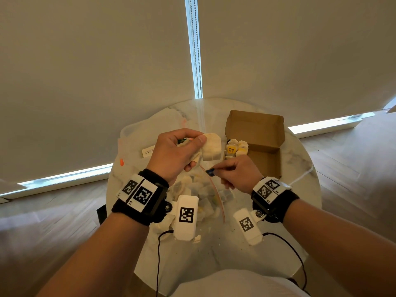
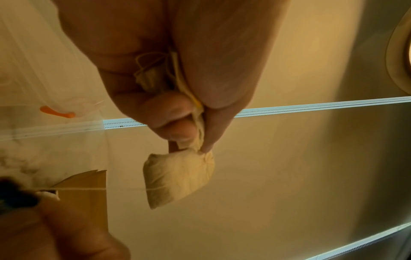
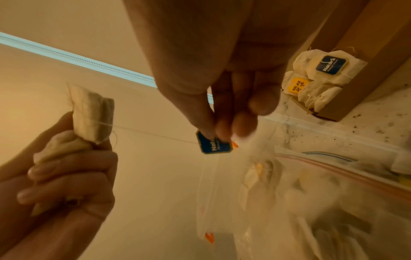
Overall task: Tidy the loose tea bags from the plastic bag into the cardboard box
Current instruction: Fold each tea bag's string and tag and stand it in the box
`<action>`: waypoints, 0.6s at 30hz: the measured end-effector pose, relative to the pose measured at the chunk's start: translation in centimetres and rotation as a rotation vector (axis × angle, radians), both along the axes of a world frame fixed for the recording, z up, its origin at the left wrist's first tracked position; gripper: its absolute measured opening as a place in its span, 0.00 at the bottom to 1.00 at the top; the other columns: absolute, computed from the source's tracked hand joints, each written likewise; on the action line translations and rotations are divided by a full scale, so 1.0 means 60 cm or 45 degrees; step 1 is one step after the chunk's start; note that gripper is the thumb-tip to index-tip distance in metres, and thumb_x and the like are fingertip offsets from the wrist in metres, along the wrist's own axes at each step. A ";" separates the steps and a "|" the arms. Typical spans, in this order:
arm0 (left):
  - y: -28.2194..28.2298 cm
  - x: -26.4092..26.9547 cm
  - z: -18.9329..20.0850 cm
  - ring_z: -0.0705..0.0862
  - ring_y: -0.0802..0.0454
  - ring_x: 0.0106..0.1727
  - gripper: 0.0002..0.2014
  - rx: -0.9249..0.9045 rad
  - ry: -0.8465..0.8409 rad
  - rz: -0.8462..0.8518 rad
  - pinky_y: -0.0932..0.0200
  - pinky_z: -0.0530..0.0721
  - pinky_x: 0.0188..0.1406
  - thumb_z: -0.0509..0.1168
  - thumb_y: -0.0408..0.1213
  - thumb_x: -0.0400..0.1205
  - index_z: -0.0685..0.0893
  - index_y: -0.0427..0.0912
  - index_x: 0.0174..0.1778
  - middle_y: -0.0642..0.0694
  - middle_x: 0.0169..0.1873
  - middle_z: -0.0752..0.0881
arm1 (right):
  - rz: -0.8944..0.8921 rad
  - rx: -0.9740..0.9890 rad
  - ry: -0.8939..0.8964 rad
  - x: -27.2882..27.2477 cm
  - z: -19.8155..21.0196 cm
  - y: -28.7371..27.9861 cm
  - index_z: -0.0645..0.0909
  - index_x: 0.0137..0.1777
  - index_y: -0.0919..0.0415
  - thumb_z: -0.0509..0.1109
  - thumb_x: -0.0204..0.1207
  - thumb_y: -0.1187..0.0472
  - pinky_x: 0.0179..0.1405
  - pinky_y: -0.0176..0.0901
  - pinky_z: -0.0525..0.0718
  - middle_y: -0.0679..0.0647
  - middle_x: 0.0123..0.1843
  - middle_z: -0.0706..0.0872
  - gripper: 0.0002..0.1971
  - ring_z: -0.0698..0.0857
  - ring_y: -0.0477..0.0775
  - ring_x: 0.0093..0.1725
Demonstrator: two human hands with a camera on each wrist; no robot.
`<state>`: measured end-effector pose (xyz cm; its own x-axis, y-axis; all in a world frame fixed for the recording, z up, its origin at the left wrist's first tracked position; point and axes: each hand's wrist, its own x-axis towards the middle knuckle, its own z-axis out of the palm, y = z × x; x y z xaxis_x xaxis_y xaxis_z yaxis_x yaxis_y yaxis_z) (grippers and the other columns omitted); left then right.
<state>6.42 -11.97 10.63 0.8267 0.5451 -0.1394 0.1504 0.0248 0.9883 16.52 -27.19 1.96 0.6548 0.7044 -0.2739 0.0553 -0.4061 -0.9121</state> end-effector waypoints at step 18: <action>-0.034 -0.047 -0.068 0.75 0.53 0.18 0.04 -0.043 0.197 0.011 0.63 0.72 0.16 0.73 0.35 0.81 0.90 0.44 0.40 0.55 0.21 0.81 | 0.026 0.431 -0.448 0.005 0.125 0.002 0.92 0.47 0.57 0.76 0.75 0.67 0.38 0.46 0.87 0.53 0.40 0.91 0.06 0.87 0.55 0.38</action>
<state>3.57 -14.00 6.57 0.7894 0.5448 -0.2831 0.3002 0.0597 0.9520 16.84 -27.06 9.48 0.6517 0.7294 0.2081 0.3889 -0.0858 -0.9173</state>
